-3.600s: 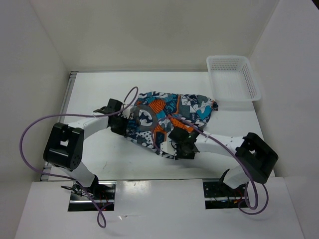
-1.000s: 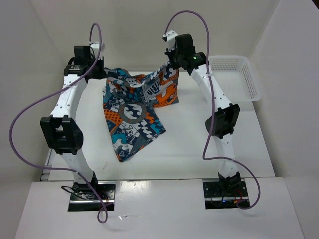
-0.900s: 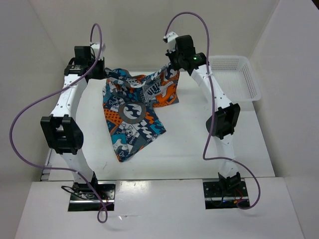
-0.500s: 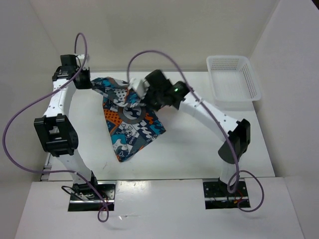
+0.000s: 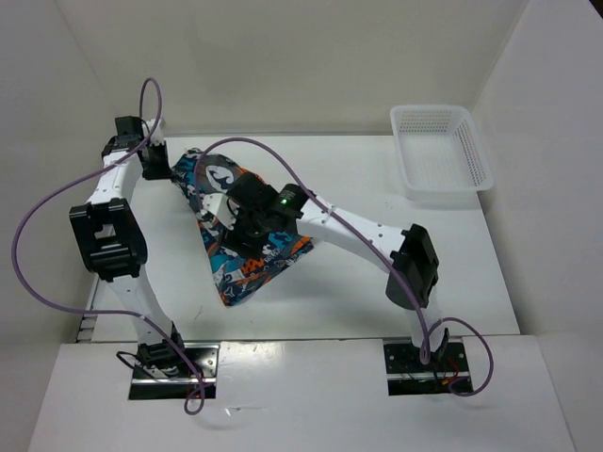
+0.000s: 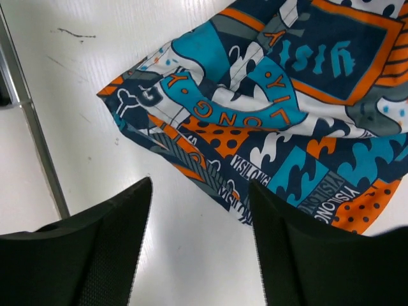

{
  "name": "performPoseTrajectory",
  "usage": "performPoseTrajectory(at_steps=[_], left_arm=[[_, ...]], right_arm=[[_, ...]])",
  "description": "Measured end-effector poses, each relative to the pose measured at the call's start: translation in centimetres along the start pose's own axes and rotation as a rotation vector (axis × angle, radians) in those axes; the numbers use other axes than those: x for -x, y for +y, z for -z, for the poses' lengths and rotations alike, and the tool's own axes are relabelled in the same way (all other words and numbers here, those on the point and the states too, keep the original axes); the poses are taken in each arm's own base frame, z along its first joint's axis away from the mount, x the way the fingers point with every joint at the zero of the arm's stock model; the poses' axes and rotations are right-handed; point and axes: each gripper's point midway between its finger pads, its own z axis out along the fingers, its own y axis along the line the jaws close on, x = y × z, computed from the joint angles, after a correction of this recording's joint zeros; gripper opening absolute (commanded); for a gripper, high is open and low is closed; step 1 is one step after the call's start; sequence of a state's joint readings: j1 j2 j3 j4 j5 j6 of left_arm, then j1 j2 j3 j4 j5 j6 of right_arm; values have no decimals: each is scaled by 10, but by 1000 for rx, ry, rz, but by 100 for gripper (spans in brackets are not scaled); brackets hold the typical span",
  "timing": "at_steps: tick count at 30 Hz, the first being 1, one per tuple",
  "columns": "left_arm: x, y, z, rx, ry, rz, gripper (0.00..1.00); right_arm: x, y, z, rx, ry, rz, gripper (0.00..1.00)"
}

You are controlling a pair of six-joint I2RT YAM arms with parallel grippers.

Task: Fold and stack the shorts
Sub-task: Fold the shorts

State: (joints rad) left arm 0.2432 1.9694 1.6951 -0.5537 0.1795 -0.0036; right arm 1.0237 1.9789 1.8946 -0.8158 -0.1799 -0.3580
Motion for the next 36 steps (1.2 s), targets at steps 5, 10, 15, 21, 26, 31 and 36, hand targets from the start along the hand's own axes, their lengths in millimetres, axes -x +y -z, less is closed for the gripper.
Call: performPoseTrajectory(at_steps=[5,10,15,21,26,31,36], left_arm=[[-7,20,-10,17,13,32,24],[-9,26,-14,21,11,41,34],[-8,24,-14,16,8,39,40],[-10,19,-15,-1,15,36,50],[-12,9,-16,-18,27,25,57],[-14,0,-17,-41,36,17,62],[-17,0,-17,-40,45,19,64]], right_arm=[[6,-8,6,-86,-30,-38,74],[-39,-44,30,-213,-34,-267,74],[-149,-138,43,-395,29,-691,90],[-183,-122,12,-308,49,-886,95],[-169,-107,-11,-214,-1,-926,91],[-193,-117,-34,-278,48,-958,86],[-198,-124,-41,-317,57,-956,78]])
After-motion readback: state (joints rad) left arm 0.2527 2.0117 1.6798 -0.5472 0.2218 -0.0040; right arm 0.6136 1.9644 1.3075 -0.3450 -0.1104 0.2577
